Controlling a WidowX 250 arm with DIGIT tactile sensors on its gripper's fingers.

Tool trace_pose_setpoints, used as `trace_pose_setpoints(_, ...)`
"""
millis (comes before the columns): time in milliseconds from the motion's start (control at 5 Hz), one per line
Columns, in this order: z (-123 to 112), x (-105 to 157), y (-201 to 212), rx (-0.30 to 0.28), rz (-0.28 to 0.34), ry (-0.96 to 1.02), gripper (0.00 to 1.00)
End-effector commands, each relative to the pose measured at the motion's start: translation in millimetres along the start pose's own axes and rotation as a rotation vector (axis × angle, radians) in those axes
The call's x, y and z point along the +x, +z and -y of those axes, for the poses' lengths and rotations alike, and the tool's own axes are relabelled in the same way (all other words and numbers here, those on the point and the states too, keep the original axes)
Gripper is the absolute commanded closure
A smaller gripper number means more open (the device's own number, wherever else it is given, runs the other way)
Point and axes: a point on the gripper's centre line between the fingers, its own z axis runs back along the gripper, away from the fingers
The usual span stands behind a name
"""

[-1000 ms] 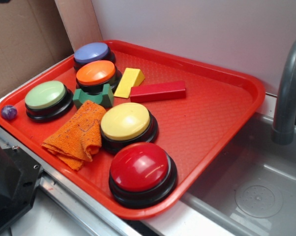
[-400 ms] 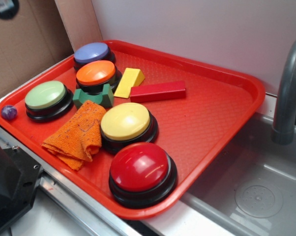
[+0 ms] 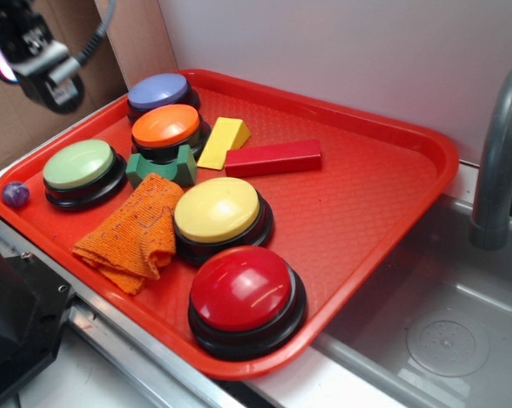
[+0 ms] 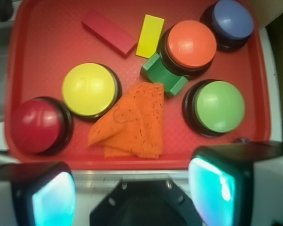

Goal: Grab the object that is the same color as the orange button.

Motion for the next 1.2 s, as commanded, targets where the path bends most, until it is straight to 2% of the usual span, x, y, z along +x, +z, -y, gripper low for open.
trace_pose_setpoints(0, -11.7, 8.7, -56.7, -0.054, 0.016, -0.026, 0.0)
trace_pose_setpoints(200, -13.0, 5.7, -90.1, -0.081, -0.012, -0.019, 0.0)
trace_pose_setpoints(400, -9.6, 3.7, -116.8, -0.083, -0.056, -0.023, 0.0)
trace_pose_setpoints(600, -5.4, 1.1, -125.3, -0.081, -0.051, -0.029, 0.0)
trace_pose_setpoints(1000, -8.5, -5.4, -139.1, -0.044, -0.082, -0.008, 0.0)
